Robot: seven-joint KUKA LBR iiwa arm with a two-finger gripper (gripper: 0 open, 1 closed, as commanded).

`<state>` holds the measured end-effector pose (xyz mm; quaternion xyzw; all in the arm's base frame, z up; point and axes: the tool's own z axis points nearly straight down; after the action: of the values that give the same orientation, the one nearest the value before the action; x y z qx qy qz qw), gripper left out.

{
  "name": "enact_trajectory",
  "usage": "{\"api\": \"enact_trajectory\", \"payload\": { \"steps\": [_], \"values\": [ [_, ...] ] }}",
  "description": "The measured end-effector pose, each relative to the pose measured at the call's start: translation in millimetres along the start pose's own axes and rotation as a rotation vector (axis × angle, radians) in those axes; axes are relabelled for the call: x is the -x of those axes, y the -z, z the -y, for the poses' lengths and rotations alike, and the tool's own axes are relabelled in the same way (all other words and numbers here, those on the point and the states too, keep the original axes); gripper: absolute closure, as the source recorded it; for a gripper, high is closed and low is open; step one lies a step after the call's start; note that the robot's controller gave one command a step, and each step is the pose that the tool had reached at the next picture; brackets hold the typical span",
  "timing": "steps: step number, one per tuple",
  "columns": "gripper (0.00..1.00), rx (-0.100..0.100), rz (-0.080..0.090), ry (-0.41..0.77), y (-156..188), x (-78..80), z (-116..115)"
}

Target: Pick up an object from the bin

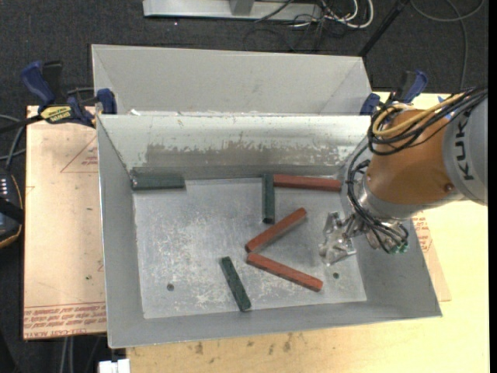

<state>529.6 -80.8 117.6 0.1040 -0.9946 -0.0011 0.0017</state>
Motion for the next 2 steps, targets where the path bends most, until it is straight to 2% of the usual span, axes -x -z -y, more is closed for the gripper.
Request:
{"api": "enact_trajectory", "payload": {
  "steps": [1, 2],
  "values": [
    [0.0, -0.001, 0.004, 0.022, -24.8, 11.1, -3.8],
    [0.0, -0.001, 0.003, 0.025, -31.9, 11.9, -4.8]
  ]
}}
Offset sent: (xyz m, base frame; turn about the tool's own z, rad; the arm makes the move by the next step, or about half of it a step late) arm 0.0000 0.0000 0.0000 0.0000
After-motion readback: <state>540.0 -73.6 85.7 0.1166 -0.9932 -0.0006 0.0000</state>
